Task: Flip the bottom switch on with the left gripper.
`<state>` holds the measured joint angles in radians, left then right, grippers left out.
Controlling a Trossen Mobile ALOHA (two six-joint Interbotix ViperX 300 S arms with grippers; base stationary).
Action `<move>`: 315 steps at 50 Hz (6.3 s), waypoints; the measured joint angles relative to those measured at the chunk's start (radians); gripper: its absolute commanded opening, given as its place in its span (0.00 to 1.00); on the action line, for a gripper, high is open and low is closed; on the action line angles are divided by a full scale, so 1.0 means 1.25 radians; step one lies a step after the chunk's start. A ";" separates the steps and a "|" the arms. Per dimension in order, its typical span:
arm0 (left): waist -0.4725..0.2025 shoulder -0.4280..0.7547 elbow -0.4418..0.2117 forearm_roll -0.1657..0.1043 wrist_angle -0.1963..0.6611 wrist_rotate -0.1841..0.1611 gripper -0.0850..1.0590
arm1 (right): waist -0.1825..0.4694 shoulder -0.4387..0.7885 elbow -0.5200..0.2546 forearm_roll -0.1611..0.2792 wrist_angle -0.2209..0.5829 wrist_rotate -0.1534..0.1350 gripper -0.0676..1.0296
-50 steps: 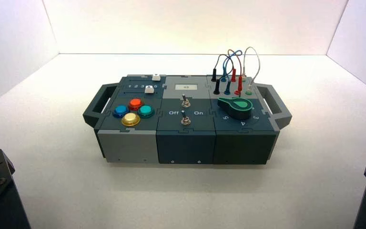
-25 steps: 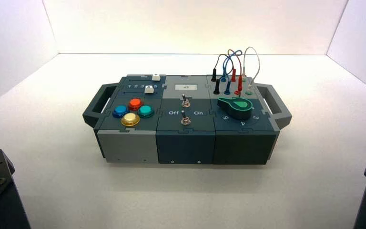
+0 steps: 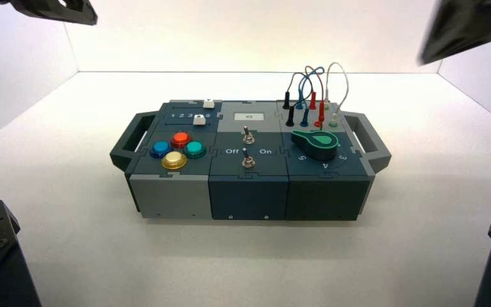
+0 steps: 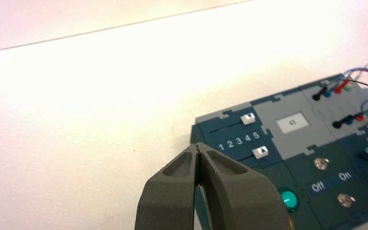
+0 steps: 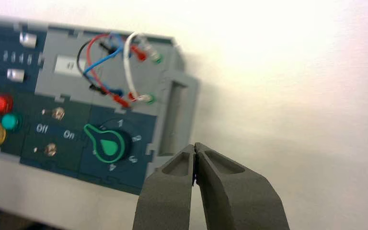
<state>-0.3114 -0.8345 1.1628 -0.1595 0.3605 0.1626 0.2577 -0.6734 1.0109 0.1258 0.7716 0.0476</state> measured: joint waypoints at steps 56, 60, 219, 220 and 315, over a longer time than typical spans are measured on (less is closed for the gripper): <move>-0.052 0.093 -0.150 0.004 0.160 0.010 0.05 | 0.063 0.549 -0.106 0.067 -0.146 0.013 0.04; -0.069 0.117 -0.155 0.004 0.163 0.010 0.05 | 0.061 0.555 -0.109 0.067 -0.148 0.013 0.04; -0.542 0.777 -0.469 0.053 0.465 0.187 0.05 | 0.054 0.623 -0.174 0.064 -0.156 0.012 0.04; -0.544 0.777 -0.468 0.053 0.465 0.187 0.05 | 0.054 0.623 -0.174 0.064 -0.156 0.012 0.04; -0.459 0.728 -0.487 0.088 0.405 0.194 0.05 | 0.054 0.633 -0.179 0.063 -0.175 0.011 0.04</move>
<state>-0.8851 0.0752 0.5538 -0.0491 0.8667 0.4050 0.3252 0.1181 0.7869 0.2040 0.5522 0.0614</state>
